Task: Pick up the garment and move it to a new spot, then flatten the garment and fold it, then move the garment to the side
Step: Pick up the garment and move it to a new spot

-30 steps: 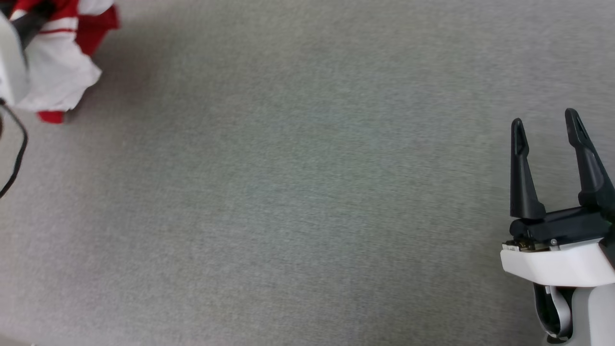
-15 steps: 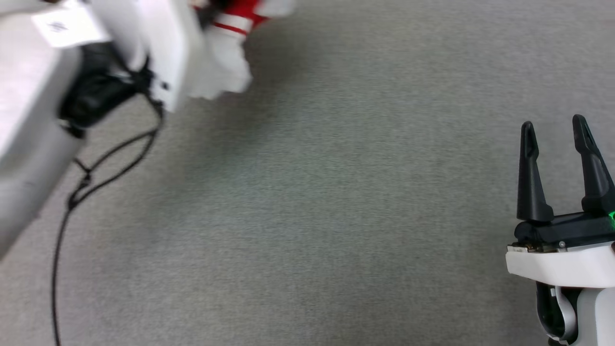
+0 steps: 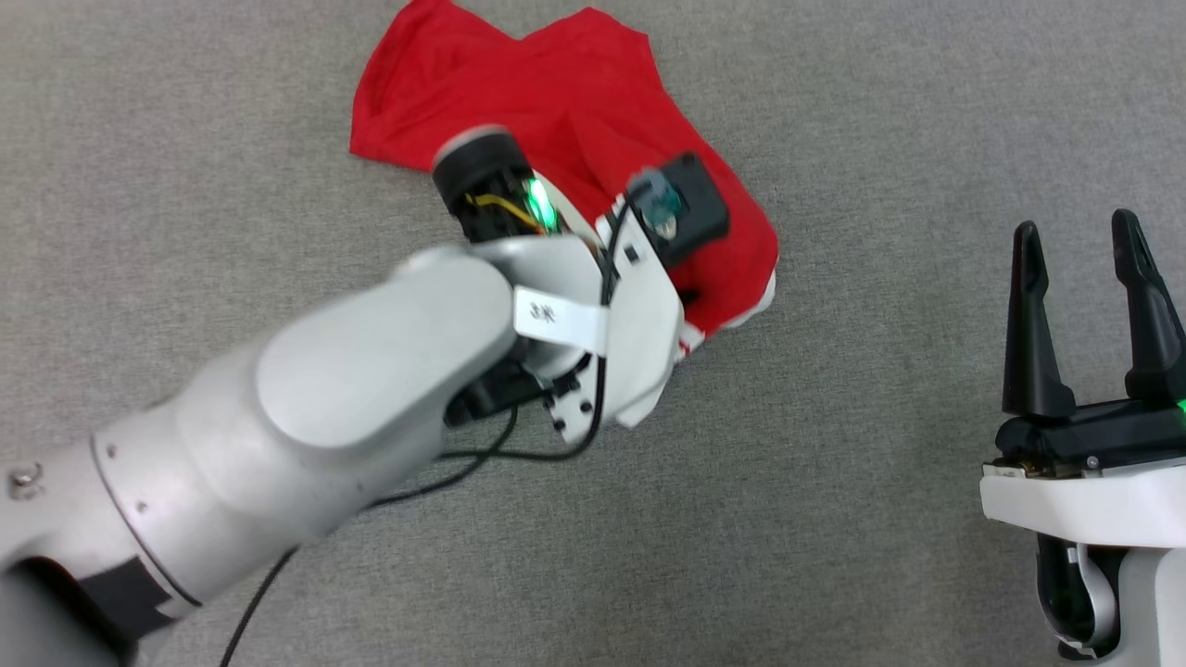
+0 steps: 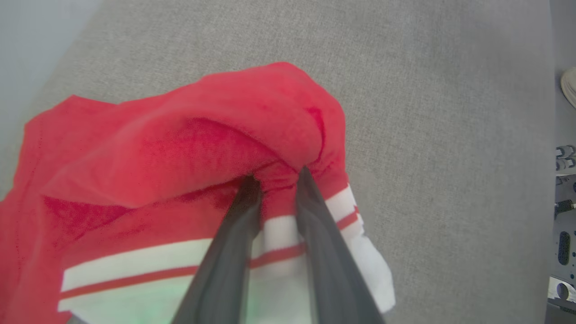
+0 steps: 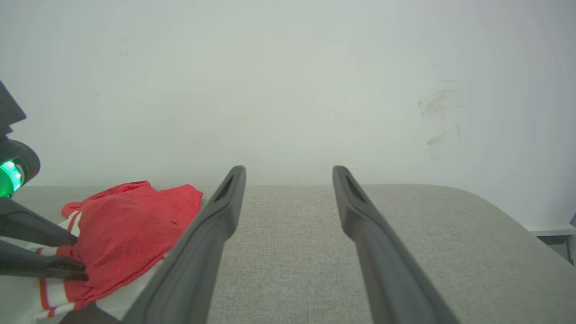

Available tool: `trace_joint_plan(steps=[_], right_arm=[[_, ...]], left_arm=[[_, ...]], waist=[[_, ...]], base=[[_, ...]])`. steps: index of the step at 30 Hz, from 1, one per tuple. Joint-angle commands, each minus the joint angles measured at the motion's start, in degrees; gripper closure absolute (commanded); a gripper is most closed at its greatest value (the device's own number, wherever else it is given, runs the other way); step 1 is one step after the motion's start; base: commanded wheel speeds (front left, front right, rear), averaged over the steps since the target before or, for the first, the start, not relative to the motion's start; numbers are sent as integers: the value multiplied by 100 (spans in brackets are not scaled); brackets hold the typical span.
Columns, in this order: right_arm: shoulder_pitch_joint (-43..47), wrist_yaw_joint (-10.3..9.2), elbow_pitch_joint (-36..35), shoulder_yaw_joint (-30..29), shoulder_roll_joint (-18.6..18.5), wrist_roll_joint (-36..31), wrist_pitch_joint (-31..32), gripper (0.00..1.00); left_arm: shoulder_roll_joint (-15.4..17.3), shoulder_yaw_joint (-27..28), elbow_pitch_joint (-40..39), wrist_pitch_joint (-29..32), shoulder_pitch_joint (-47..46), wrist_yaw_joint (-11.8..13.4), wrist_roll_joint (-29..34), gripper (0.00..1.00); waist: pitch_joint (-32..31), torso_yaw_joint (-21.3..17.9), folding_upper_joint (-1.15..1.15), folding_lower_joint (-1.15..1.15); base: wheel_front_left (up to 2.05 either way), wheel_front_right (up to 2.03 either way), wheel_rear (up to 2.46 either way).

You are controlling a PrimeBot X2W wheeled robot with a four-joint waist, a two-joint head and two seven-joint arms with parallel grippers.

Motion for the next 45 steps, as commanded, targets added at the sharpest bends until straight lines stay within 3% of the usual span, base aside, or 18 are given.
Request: trace_joint_plan(steps=[1, 7, 12, 13, 14, 20, 24, 34, 40, 45], right_arm=[[-52, -2, 0, 3, 15, 13, -12, 0], [-110, -2, 23, 21, 15, 20, -12, 0], [-40, -2, 85, 12, 14, -52, -12, 0], [-18, -2, 105, 9, 14, -72, -12, 0], [10, -2, 124, 1, 14, -80, -12, 0], [267, -2, 194, -51, 14, -187, -12, 0], [471, -2, 222, -77, 14, -225, -12, 0], [850, -2, 250, -178, 13, -301, -12, 0], [996, -2, 266, -240, 13, -336, -12, 0], [1067, -2, 282, -252, 12, -361, -12, 0]], left_arm=[[-54, -55, 31, 49, 171, 2, 38, 100], [-320, -110, -194, 711, 1131, -4, 523, 100], [-414, -130, -162, 460, 1426, -5, 789, 100], [-450, -124, -132, 256, 1382, -5, 855, 8], [-478, -106, -64, -15, 1322, -2, 874, 0], [-587, 105, 451, -1494, 1187, 3, 759, 0], [-481, 436, 623, -2242, 1369, 259, 809, 0], [42, 1243, 594, -4075, 2372, 1811, 1181, 0], [149, 2113, 72, -4277, 3377, 2770, 1564, 0], [87, 3156, -544, -4274, 4470, 3185, 2140, 0]], waist=[[55, -33, 0, 0], [164, -63, 0, 0], [66, 41, 0, 0], [13, 74, 0, 0], [-51, 111, 0, 0], [-581, 370, 0, 0], [-918, 557, 0, 0], [-1531, 920, 0, 0], [-1701, 1074, 0, 0], [-1797, 1110, 0, 0]], base=[[0, 0, 0], [0, 0, 0], [0, 0, 0], [0, 0, 0], [0, 0, 0], [0, 0, 0], [0, 0, 0], [0, 0, 0], [0, 0, 0], [0, 0, 0]])
